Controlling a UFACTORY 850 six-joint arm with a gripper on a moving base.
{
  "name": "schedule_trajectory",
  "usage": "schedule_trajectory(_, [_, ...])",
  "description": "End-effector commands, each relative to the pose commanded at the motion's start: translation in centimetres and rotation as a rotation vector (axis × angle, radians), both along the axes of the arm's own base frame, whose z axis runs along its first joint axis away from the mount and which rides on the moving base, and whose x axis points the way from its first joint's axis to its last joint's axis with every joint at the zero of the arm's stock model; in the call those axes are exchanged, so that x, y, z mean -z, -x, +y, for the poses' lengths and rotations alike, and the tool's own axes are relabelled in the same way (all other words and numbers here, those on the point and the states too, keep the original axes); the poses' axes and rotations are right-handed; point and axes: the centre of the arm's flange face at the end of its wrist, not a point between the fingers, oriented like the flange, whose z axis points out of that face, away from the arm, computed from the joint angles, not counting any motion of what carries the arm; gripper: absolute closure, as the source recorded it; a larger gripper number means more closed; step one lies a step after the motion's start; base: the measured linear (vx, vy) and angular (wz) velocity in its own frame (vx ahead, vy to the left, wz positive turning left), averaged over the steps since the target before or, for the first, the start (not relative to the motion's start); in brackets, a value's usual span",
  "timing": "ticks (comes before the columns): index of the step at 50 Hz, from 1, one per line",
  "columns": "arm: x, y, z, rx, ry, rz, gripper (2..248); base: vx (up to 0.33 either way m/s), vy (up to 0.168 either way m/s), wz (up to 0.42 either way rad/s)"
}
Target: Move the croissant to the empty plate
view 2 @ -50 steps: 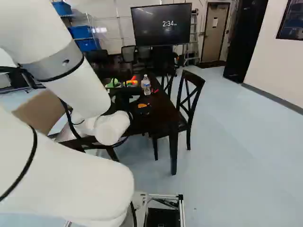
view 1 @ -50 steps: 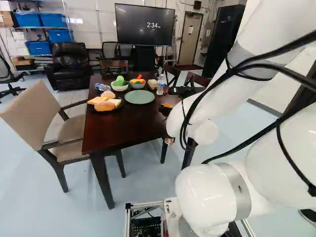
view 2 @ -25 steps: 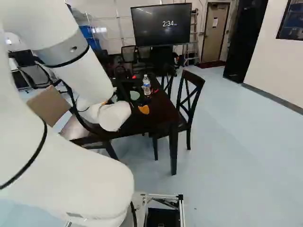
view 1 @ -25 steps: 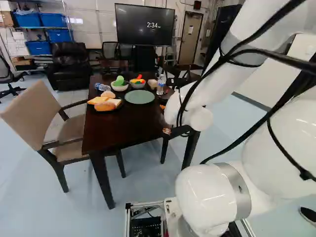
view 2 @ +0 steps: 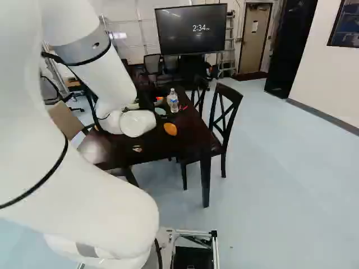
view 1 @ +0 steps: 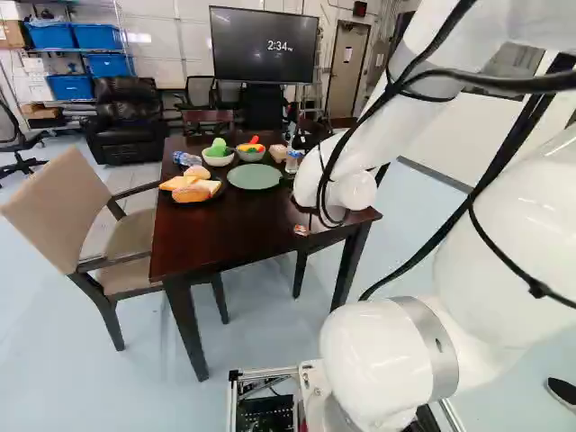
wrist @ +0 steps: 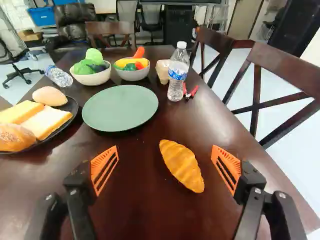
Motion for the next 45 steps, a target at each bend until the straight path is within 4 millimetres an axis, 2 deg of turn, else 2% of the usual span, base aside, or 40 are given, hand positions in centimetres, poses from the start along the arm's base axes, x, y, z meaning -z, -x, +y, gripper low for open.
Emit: schedule_trajectory(45, [-2.4,-6.2,1.4,-0.08,0.094,0.254,3,0.0,0.0,0.0])
